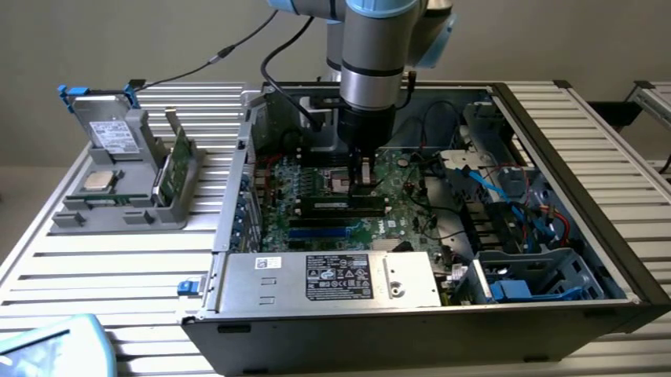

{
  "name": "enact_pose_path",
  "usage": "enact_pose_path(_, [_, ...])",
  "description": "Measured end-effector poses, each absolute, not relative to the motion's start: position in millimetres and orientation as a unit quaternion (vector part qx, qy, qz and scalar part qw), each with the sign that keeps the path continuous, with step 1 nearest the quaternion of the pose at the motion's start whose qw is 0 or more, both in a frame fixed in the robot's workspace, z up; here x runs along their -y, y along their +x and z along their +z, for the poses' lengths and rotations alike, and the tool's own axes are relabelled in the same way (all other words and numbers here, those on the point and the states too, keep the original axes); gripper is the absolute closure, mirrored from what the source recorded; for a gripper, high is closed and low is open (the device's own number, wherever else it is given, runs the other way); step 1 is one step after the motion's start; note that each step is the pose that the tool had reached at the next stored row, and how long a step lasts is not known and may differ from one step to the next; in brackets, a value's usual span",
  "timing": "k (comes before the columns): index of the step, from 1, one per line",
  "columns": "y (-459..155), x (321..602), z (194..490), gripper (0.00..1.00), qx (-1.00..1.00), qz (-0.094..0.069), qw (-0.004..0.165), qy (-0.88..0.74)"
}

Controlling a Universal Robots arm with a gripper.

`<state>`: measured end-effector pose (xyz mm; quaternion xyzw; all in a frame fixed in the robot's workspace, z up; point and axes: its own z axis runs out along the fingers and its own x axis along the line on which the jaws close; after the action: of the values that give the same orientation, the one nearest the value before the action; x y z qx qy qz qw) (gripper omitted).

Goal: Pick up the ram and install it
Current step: 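Insert the ram into the slot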

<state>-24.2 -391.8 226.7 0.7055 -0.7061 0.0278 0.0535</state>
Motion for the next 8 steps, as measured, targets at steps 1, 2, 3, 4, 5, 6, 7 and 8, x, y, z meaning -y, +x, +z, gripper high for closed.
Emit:
enact_pose_path(1, [-24.3, 391.8, 226.5, 0.87, 0.706, 0.028, 0.054, 0.706])
enact_pose_path(2, [-24.2, 391.8, 226.2, 0.87, 0.706, 0.028, 0.053, 0.706])
enact_pose_path(3, [-24.2, 391.6, 225.9, 0.87, 0.706, 0.028, 0.053, 0.706])
enact_pose_path(4, [-24.2, 391.6, 225.8, 0.87, 0.706, 0.028, 0.053, 0.706])
enact_pose_path(5, [-24.3, 391.5, 225.8, 0.87, 0.706, 0.028, 0.054, 0.706])
enact_pose_path(6, [-24.3, 391.4, 225.7, 0.87, 0.705, 0.028, 0.053, 0.706])
enact_pose_path(7, [-24.3, 391.4, 225.6, 0.87, 0.705, 0.028, 0.053, 0.706])
enact_pose_path(8, [-24.2, 391.3, 225.5, 0.87, 0.705, 0.028, 0.053, 0.706])
